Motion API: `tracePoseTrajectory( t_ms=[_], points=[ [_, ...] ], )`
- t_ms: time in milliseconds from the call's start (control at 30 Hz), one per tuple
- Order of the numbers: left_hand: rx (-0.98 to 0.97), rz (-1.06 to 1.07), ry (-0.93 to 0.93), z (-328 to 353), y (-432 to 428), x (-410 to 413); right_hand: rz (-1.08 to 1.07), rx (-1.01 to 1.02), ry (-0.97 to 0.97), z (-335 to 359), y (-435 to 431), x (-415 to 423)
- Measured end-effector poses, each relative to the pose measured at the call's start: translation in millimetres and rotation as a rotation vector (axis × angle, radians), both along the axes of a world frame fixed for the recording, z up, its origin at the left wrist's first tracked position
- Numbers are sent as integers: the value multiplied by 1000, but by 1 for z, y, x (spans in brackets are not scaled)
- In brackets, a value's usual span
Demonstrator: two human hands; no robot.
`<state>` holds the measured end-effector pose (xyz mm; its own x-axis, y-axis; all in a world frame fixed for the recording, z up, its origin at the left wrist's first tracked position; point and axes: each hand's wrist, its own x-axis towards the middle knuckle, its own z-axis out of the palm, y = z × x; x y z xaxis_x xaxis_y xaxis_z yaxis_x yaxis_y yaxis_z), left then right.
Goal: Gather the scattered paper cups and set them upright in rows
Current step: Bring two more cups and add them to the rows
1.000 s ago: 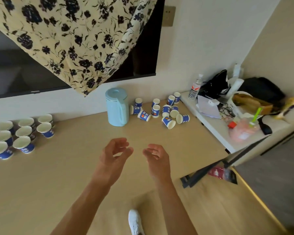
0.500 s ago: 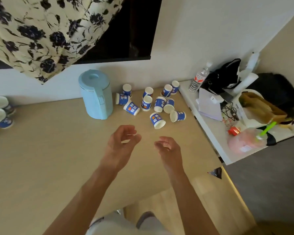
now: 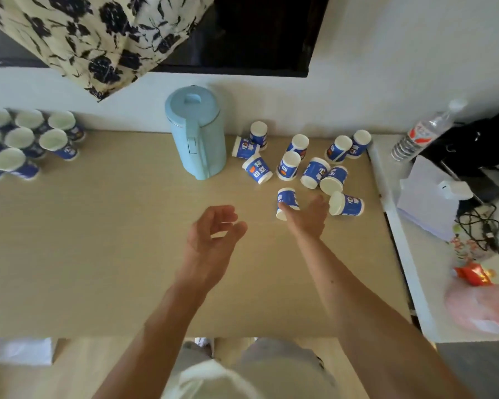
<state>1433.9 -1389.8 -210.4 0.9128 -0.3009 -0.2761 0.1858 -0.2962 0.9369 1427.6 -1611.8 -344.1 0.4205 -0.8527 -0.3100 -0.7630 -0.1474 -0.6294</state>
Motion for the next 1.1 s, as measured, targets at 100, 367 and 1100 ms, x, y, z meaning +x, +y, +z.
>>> tracePoseTrajectory(
  t_ms=[100, 367, 1100],
  points=[
    [5, 53, 25, -3, -10, -10, 138, -6, 113, -21, -12, 14],
    [95, 132, -6, -6, -27, -36, 200, 63, 67, -51, -23, 22],
    [478, -301, -557, -34, -103, -30, 930, 558, -252, 113, -75, -49]
  ],
)
